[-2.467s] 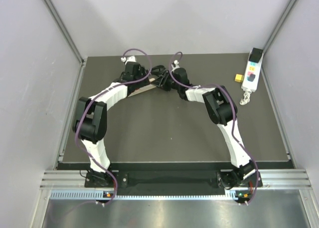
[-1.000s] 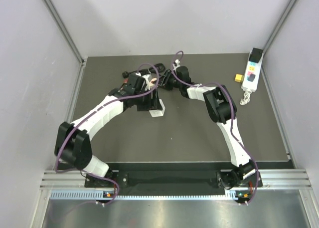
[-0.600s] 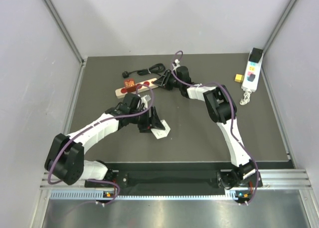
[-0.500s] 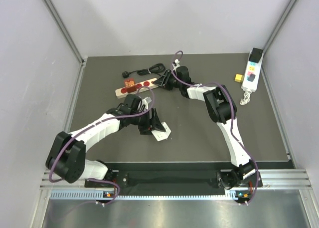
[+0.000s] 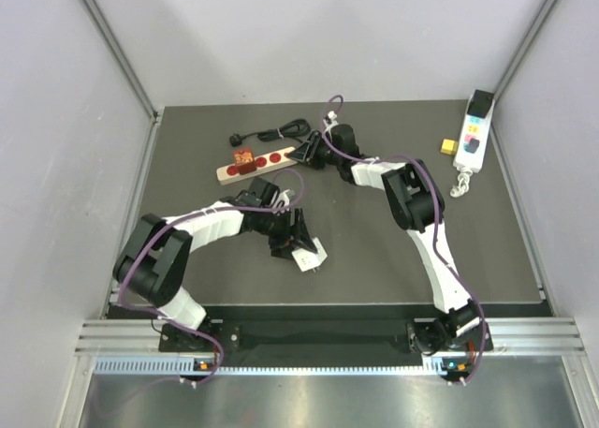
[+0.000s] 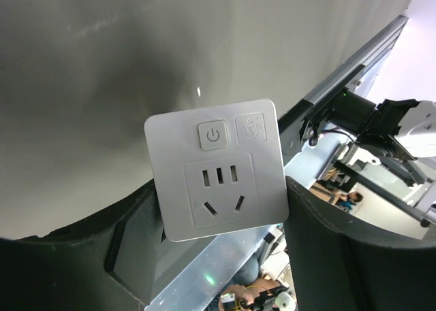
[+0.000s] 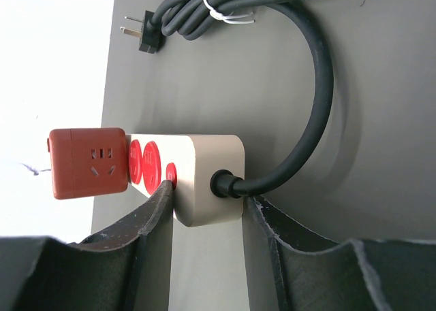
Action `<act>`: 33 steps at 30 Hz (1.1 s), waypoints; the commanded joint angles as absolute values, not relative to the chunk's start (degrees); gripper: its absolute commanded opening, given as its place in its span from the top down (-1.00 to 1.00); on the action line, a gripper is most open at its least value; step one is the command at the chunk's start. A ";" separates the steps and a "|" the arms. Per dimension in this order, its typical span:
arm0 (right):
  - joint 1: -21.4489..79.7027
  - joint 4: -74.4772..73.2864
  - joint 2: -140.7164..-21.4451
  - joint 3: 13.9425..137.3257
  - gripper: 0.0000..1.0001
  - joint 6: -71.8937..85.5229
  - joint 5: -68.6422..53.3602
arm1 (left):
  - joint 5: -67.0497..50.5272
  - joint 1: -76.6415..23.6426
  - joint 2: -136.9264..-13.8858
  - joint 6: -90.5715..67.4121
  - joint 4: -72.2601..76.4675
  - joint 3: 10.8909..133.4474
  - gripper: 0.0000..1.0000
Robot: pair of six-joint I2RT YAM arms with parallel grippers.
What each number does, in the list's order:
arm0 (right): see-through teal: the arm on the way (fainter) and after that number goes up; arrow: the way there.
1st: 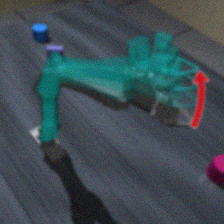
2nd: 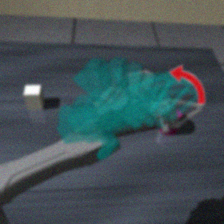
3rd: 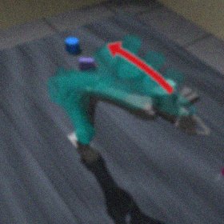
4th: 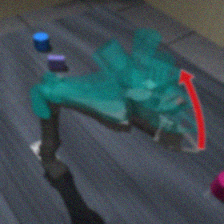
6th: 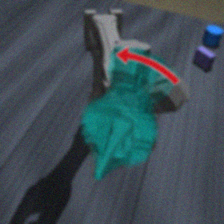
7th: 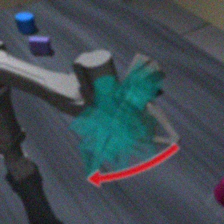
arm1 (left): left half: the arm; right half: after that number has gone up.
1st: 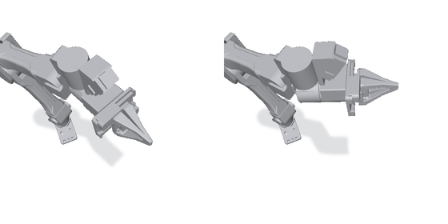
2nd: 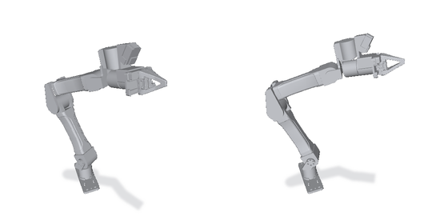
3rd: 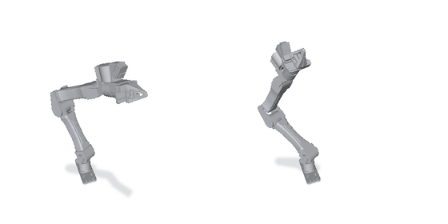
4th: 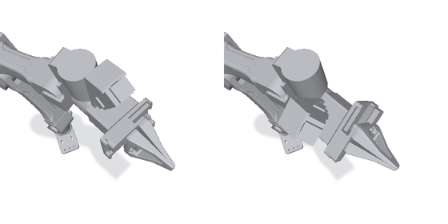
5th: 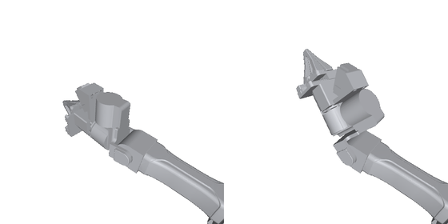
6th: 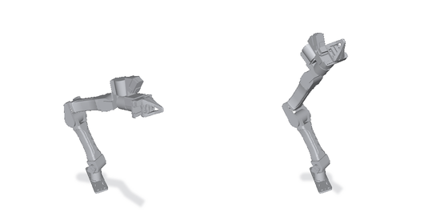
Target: Pull the plug off the socket
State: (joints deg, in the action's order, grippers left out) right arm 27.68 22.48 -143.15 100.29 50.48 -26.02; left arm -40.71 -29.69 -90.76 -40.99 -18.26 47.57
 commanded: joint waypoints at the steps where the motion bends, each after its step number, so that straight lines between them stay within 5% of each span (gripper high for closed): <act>1: 28.48 18.63 -143.17 101.60 0.41 43.77 -25.84 | -41.84 -29.80 -92.45 -37.54 -20.20 52.98 0.90; 4: 28.48 18.63 -143.35 101.78 0.41 43.94 -25.93 | -40.00 -29.88 -93.77 -35.69 -23.99 55.45 0.68; 10: 28.56 18.72 -143.70 102.22 0.42 43.95 -26.37 | -37.79 -29.88 -94.92 -34.63 -27.50 57.39 -0.10; 18: 28.56 18.28 -143.79 102.66 0.40 43.59 -26.46 | -36.12 -29.80 -95.71 -33.57 -29.97 61.43 -0.46; 21: 28.65 18.28 -143.88 102.66 0.41 43.68 -26.63 | -35.68 -29.88 -96.15 -33.22 -30.50 62.66 -0.78; 33: 28.56 18.28 -144.40 103.10 0.41 43.94 -26.98 | -21.47 -29.88 -90.55 -29.09 -39.71 67.94 -0.74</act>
State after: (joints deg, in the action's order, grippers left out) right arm 27.68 21.15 -143.15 101.10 49.63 -27.11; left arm -28.86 -29.69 -95.83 -31.86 -34.65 65.04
